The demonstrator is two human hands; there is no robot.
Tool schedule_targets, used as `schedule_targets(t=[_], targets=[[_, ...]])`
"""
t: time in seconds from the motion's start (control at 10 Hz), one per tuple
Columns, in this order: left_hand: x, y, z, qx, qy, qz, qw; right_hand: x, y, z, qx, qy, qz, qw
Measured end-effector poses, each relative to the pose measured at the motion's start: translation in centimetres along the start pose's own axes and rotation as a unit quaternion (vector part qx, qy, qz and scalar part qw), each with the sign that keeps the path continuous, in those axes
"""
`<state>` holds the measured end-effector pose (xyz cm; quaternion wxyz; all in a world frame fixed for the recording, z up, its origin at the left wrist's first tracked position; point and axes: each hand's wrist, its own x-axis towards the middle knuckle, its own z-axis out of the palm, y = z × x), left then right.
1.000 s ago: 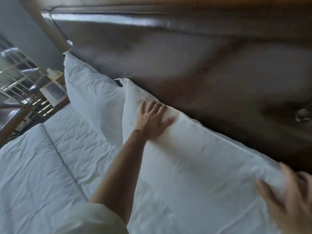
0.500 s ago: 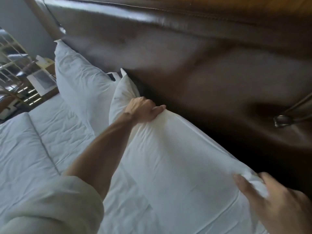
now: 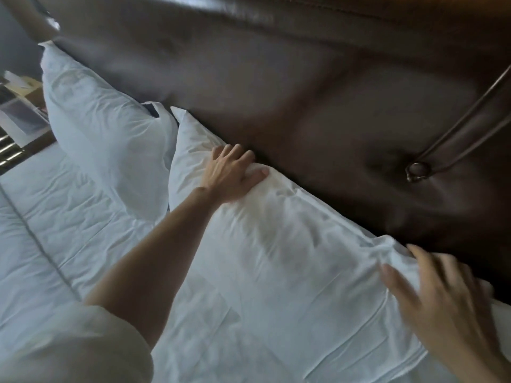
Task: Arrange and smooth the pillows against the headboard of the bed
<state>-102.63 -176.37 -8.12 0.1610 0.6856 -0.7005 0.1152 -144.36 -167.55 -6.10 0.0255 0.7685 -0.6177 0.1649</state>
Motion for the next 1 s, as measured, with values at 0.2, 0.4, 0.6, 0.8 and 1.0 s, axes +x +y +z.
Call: schedule_targets(t=[0.2,0.4,0.6,0.8,1.0], targets=[[-1.6,-1.7,0.6,-0.023,-0.013,0.076,0.997,2.5,-7.4,2.1,0.063,-0.002,-0.075,0.995],[-1.4,-8.1,0.9,0.064,-0.172,-0.095,0.979,3.7,-11.2,5.2,0.024,-0.026,-0.094,0.995],[-0.8,-8.8,1.0,0.053,-0.2,-0.205,0.957,3.7,-11.1,6.0,0.02,0.011,-0.113,0.993],[-1.9,-3.8,-0.8,0.049,-0.195,-0.183,0.962,2.5,-9.2,4.3,-0.013,-0.051,-0.106,0.993],[-6.4,2.8,-5.6,-0.007,-0.193,-0.202,0.96,0.9,-6.4,0.7,-0.038,-0.097,-0.125,0.987]])
